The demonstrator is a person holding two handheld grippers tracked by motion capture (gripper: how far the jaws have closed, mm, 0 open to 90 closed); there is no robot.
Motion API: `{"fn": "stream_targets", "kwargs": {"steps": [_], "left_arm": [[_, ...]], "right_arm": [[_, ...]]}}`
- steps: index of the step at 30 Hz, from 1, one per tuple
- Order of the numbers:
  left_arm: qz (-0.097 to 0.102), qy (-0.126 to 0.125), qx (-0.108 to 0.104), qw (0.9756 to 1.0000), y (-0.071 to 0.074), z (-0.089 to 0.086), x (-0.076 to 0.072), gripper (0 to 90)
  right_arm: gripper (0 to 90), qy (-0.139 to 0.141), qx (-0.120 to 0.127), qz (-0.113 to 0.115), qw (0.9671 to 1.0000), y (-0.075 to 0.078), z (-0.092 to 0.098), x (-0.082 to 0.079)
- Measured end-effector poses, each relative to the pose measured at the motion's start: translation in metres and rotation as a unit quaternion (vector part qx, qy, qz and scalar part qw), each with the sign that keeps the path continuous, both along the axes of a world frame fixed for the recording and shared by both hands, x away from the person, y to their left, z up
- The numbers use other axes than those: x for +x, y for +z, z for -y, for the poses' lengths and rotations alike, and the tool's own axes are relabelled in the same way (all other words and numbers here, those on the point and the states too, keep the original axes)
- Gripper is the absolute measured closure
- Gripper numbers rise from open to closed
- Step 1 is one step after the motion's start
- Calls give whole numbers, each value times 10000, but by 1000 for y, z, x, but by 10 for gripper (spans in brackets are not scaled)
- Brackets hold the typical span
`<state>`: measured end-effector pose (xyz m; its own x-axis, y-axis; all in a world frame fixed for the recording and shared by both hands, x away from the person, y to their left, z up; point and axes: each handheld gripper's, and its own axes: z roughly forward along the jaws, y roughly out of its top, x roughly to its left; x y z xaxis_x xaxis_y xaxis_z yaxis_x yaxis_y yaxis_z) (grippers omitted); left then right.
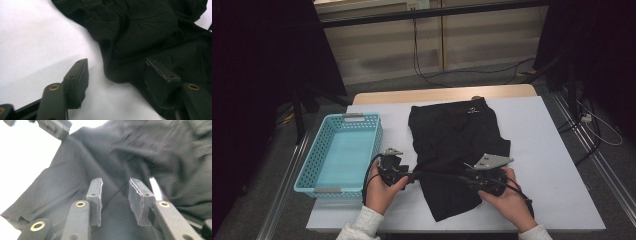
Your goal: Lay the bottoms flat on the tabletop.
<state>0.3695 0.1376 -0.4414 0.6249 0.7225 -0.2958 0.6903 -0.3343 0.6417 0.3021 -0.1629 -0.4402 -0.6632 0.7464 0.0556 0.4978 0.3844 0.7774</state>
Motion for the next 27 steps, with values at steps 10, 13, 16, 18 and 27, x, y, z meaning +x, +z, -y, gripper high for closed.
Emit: {"fn": "stream_targets", "kwargs": {"steps": [10, 13, 16, 18, 27], "left_arm": [[-19, -85, 101, 9999, -2, 2, -12, 339], [-50, -152, 89, 9998, -6, 8, -14, 333], [-80, -277, 93, 9995, -9, 17, -17, 329], [-53, -354, 94, 9993, -10, 22, -18, 324], [122, -508, -78, 9986, -15, 47, -23, 377]], "right_arm": [[883, -142, -114, -197, 9996, -16, 3, 8], [875, -263, 129, -127, 9995, -9, 16, 5], [874, -350, 204, -108, 9991, -6, 23, 3], [874, -340, 182, -139, 9992, -9, 24, 3], [864, -178, 1, -248, 9995, -18, 16, 2]]}}
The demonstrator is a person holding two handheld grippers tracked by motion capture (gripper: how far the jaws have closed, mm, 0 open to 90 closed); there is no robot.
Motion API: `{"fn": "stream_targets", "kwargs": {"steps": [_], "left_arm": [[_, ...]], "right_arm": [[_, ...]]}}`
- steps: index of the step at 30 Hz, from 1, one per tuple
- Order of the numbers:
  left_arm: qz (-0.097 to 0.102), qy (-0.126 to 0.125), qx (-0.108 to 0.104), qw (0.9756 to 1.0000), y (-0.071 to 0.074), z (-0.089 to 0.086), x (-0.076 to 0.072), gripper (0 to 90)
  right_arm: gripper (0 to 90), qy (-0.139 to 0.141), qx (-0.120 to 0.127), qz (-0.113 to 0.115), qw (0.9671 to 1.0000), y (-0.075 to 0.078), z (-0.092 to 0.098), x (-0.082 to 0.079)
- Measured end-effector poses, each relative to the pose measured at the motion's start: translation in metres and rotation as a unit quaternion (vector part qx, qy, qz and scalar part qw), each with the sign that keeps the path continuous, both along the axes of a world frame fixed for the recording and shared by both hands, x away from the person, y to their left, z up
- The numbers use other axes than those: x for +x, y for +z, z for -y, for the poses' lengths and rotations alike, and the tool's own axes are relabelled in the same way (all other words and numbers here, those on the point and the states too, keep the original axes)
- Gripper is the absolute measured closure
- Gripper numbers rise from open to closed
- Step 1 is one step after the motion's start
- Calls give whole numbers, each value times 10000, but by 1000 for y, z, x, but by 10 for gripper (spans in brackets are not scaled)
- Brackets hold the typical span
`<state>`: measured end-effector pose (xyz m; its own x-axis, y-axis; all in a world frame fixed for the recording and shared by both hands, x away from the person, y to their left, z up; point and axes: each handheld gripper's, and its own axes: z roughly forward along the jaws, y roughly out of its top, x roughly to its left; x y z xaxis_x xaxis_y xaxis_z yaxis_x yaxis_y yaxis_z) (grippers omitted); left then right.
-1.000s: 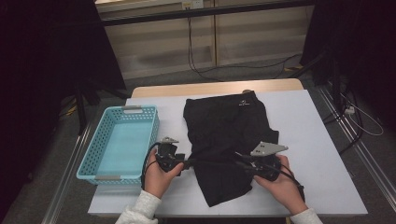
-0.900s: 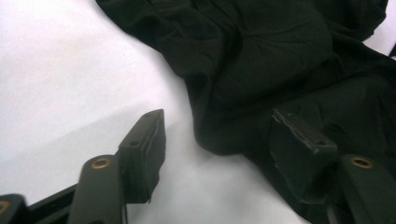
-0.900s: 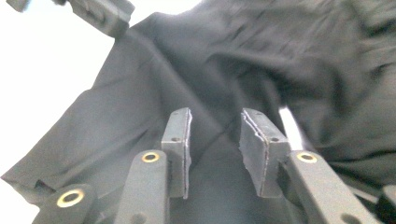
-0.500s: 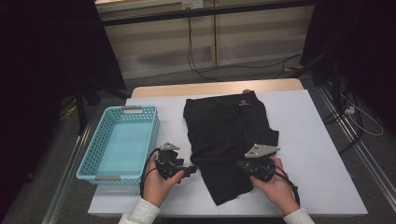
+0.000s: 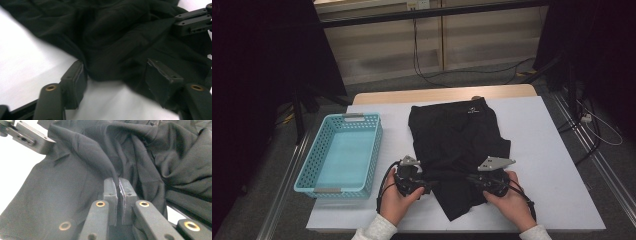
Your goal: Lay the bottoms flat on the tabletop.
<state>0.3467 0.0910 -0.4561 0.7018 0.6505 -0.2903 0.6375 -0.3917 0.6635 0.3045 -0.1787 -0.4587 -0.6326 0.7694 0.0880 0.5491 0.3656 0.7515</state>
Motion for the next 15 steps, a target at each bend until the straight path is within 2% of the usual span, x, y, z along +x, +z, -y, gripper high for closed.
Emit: {"fn": "stream_targets", "kwargs": {"steps": [2, 3, 5, 7, 12, 13, 15], "left_arm": [[-19, -25, -71, 10000, -1, 6, -3, 397], [-22, -5, -57, 10000, -1, 9, -4, 440], [-148, -58, -130, 9998, -2, 12, -6, 562], [-122, -34, -141, 9998, -3, 15, -8, 657], [-428, 34, -271, 9987, -6, 16, -6, 861], [-523, 46, -308, 9981, -5, 14, -6, 872], [-731, 69, -219, 9971, -1, 8, -3, 881]], "right_arm": [[857, 31, -23, -4, 10000, 0, -2, -1], [855, 39, -32, -1, 10000, 0, -3, -2], [841, 61, -57, 5, 10000, 0, -4, -2], [840, 99, -46, 24, 9999, 0, -5, -3], [828, 115, -63, 78, 9999, 0, -6, -4], [825, 131, -63, 87, 9999, 0, -6, -5], [805, 115, -36, 110, 9999, 1, -6, -5]]}}
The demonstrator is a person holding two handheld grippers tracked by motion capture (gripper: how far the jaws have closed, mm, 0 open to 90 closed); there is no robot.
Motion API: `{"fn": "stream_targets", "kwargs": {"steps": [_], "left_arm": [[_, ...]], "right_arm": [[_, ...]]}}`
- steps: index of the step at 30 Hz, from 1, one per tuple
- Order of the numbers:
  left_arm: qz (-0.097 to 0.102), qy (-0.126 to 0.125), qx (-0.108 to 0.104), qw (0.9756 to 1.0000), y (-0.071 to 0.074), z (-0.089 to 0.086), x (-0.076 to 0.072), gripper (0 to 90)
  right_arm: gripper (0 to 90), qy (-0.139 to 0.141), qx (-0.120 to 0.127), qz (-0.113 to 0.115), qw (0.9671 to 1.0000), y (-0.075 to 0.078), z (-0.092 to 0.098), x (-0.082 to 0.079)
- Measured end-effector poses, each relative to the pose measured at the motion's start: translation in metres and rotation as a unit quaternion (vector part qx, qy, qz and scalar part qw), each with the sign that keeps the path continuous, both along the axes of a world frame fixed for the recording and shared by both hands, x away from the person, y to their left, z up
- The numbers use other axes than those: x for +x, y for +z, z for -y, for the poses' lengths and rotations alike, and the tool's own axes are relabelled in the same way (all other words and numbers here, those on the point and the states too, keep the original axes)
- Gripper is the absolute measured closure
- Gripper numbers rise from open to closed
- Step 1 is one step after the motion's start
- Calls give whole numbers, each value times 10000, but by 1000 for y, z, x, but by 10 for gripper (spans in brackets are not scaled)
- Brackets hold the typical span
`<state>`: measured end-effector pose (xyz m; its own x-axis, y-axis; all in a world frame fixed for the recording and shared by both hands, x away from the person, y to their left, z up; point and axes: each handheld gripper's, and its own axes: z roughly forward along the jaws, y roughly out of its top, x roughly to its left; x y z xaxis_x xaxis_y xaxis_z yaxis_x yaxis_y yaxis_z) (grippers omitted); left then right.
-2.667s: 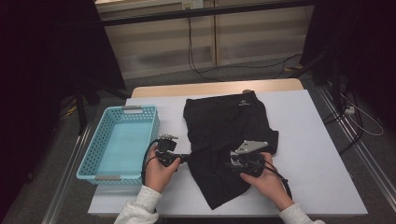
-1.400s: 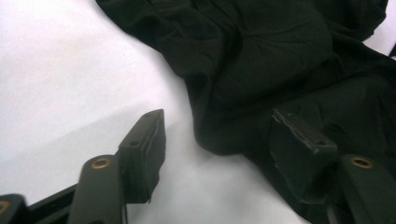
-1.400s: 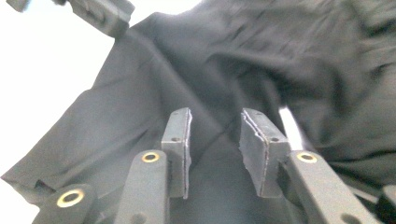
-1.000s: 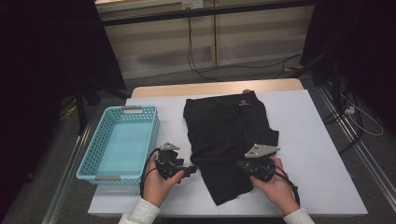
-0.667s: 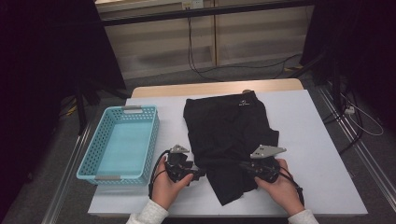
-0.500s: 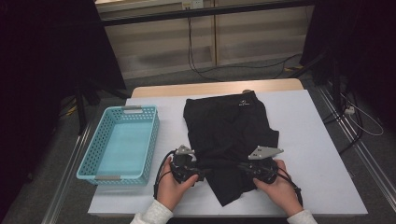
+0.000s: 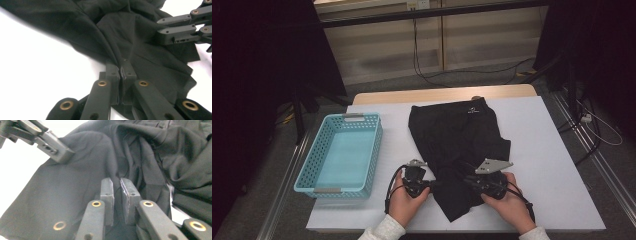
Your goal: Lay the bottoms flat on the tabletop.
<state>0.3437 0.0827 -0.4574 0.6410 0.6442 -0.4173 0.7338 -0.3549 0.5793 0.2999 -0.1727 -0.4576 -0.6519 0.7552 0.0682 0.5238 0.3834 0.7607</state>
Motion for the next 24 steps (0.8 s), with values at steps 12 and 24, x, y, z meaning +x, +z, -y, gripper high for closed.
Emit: {"fn": "stream_targets", "kwargs": {"steps": [12, 24], "left_arm": [[-293, 581, 7, 9979, 23, -66, 20, 882], [-347, 498, 57, 9981, 17, -60, 19, 874]], "right_arm": [[686, -237, 244, 222, 9992, 14, 13, 0], [640, 157, -6, 148, 9998, 4, -18, -2]]}}
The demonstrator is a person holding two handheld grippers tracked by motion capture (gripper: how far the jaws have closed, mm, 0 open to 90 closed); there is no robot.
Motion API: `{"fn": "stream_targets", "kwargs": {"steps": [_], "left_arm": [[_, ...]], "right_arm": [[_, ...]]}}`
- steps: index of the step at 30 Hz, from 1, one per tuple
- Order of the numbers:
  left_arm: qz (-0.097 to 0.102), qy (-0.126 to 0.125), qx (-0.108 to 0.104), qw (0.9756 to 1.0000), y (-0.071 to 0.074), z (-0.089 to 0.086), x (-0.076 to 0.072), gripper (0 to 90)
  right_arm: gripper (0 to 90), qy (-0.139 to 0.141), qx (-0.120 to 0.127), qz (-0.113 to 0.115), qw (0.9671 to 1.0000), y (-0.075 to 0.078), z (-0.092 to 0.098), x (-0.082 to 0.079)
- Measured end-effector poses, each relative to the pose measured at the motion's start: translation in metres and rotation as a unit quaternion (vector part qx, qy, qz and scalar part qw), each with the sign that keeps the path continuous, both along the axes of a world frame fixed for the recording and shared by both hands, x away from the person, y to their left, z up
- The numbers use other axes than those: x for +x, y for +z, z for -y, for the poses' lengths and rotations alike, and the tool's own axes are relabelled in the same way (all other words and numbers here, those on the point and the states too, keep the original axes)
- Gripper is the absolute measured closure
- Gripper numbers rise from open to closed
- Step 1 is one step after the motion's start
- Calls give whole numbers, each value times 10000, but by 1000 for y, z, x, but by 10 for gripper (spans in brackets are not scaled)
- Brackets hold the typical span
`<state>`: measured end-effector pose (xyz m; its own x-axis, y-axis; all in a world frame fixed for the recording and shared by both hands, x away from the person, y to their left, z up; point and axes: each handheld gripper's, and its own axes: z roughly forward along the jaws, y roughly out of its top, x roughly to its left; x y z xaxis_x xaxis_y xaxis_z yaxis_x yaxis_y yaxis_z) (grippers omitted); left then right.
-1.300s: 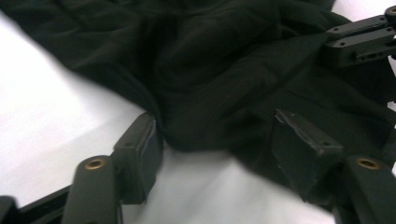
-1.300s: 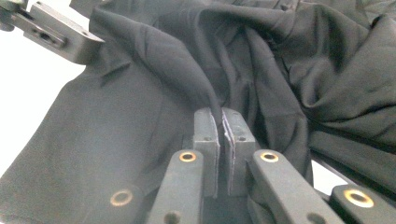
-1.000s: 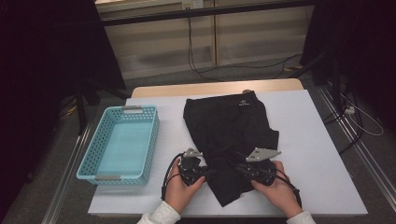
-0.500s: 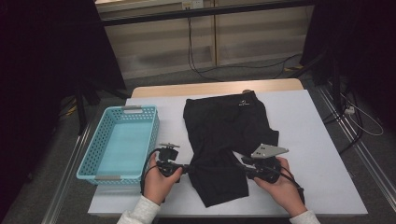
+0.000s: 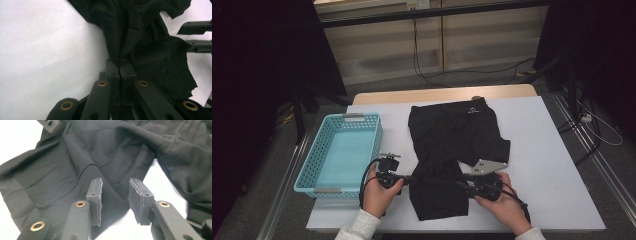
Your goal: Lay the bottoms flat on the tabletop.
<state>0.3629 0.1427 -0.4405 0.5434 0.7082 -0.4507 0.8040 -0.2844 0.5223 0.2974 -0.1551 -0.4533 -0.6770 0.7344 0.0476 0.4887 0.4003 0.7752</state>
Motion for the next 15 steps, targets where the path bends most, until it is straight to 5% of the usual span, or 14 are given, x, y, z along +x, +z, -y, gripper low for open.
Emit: {"fn": "stream_targets", "kwargs": {"steps": [7, 15], "left_arm": [[37, 1, -41, 10000, 0, 1, -1, 866], [93, -60, -69, 9999, 0, 2, -4, 860]], "right_arm": [[642, 224, 58, 129, 9996, 7, -17, 1], [640, 517, -154, -21, 9985, -5, -47, 9]]}}
